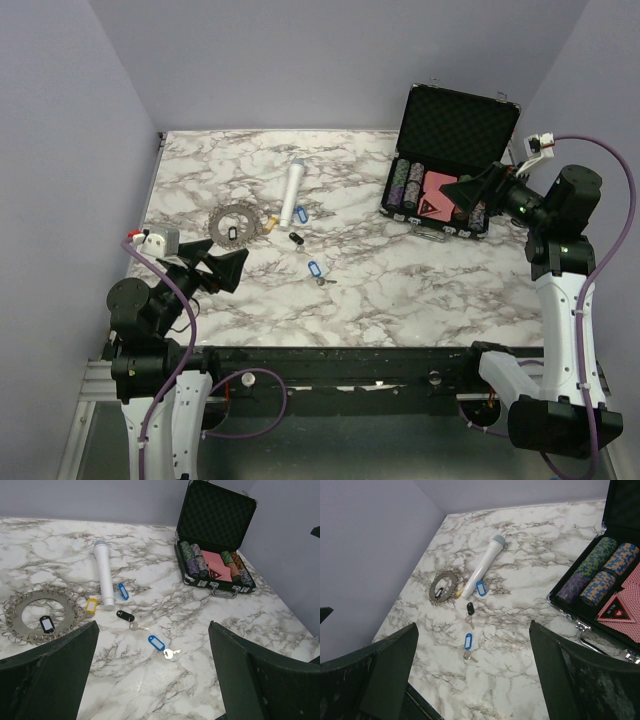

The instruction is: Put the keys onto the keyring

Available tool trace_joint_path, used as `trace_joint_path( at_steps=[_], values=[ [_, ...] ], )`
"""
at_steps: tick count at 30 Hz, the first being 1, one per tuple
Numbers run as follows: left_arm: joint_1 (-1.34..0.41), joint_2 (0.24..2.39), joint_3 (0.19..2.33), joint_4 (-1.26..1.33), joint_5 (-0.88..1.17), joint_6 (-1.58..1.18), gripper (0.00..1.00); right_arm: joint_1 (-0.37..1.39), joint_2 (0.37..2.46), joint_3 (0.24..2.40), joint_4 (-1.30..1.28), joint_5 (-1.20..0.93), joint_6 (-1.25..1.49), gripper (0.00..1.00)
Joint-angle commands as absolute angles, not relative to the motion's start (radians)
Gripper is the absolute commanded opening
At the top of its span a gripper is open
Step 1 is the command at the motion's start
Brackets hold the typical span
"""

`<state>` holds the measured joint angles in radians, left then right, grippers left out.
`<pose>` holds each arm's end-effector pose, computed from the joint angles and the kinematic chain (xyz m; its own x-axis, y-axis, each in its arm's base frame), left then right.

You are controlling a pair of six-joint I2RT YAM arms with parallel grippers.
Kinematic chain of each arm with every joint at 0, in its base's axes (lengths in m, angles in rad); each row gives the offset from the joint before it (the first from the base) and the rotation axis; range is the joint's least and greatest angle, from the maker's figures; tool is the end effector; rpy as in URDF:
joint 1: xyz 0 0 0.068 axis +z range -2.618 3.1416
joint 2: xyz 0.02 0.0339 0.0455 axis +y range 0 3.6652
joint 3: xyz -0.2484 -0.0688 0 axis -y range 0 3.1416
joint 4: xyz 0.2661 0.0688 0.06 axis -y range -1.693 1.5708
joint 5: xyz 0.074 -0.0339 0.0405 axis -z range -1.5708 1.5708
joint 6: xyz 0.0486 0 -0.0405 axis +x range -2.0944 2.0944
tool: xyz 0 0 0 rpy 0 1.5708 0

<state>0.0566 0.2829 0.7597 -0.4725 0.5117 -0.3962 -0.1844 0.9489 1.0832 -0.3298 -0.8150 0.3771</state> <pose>0.1079 -0.0177 0.3588 -0.1657 -0.3464 -0.9233 0.4072 0.8287 -0.3840 0.2387 -0.0085 0.3896 -0.3896 0.3296 -0.8600 -0.4652 0.7354 0.4926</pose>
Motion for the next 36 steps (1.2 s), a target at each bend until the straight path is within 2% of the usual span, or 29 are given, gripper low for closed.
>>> trace_joint_path(
  at_steps=[1,36],
  values=[
    [0.052,0.267,0.758,-0.492,0.492,-0.379,0.99,-0.187,0.951,1.075,-0.307,-0.842,0.377,1.00],
    [0.052,0.270,0.752,-0.494,0.505,-0.370,0.99,-0.189,0.956,1.071,-0.305,-0.841,0.374,1.00]
  ],
)
